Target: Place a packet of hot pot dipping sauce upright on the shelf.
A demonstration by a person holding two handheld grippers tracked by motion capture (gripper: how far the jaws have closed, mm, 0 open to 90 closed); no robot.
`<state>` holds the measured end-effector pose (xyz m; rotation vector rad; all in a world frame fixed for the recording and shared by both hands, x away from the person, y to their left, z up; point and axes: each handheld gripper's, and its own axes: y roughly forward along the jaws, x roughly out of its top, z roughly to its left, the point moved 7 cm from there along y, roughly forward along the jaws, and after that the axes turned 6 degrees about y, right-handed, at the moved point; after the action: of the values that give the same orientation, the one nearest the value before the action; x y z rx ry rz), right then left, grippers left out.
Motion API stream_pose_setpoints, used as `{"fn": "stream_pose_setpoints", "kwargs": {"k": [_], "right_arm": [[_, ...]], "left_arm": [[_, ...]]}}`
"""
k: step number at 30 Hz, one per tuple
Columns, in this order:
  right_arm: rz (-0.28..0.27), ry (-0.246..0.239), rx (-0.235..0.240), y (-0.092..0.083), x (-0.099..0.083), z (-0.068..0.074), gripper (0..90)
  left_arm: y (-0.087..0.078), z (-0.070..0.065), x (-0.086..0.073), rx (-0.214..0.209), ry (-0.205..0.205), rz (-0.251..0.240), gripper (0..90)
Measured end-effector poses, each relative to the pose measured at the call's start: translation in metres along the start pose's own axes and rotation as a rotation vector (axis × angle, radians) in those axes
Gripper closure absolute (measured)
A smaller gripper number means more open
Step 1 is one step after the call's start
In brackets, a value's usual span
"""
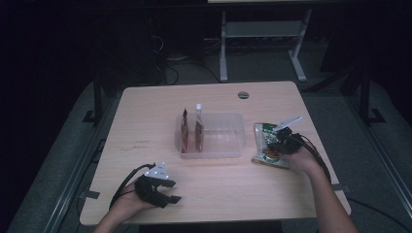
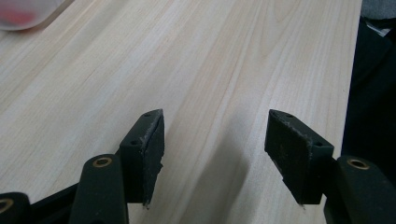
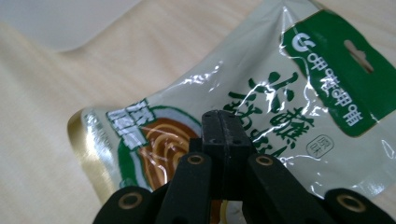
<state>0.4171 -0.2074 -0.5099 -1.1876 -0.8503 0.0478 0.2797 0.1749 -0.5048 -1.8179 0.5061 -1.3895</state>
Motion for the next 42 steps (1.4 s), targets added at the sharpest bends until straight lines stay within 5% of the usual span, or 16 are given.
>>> {"fn": "stream_pose_setpoints", "kwargs": {"k": [16, 29, 33, 42], "right_arm": [[0.053, -0.098, 0.083, -0.006, -0.02, 0.045, 90.0], [0.086, -0.219, 0.177, -0.013, -0.039, 0.102, 89.9], [0.068, -0.22, 0.166, -0.015, -0.035, 0.096, 89.9], [-0.046, -0.082, -0.013, -0.016, 0.001, 0.017, 90.0]], "left_arm": [[0.0, 0.0, 0.0, -0.002, 0.001, 0.008, 37.5], [0.001, -0.002, 0.002, -0.002, 0.007, -0.005, 37.5], [0.0, -0.001, 0.002, -0.001, 0.004, -0.01, 37.5], [0.003, -0.001, 0.003, -0.01, 0.006, 0.001, 37.5]]}}
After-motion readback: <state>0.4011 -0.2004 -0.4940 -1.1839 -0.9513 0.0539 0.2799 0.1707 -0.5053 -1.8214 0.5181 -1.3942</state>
